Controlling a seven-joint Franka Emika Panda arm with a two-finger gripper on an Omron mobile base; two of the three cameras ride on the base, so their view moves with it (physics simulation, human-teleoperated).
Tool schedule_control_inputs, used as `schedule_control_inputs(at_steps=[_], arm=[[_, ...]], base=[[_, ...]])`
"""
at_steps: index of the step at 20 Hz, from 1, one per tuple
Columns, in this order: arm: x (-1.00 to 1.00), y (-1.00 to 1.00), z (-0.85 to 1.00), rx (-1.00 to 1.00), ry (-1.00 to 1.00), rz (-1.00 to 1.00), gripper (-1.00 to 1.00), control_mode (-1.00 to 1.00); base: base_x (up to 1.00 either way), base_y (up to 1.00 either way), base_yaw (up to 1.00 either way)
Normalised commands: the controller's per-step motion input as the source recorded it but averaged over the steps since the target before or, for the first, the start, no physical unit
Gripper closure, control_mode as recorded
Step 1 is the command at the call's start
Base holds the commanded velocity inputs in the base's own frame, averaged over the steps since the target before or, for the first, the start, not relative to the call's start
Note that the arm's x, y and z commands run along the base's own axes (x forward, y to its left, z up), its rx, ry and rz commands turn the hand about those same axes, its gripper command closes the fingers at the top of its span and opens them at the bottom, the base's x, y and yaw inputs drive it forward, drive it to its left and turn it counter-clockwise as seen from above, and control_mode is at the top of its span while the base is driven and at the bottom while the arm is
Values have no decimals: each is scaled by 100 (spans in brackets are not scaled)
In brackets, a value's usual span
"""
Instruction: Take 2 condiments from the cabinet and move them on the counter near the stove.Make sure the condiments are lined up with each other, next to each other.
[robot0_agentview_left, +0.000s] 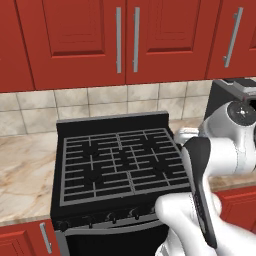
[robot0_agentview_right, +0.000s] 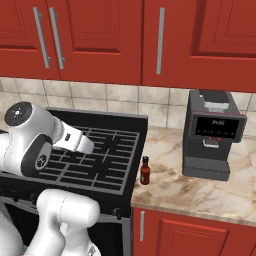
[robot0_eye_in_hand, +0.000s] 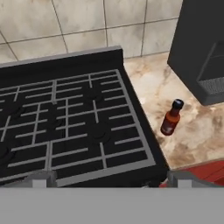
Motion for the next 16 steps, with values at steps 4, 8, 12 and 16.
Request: schedule_control_inputs(at_steps=[4, 8, 12, 16], arm=[[-28, 0, 40, 0, -17, -1, -100, -100], [-39, 0, 48, 0, -17, 1, -100, -100], [-40, 0, 40, 0, -12, 8, -100, -100], [-34, 0, 25, 0, -9, 8, -100, -100]], base=[[0, 0, 0], [0, 0, 0], [0, 0, 0], [0, 0, 0]])
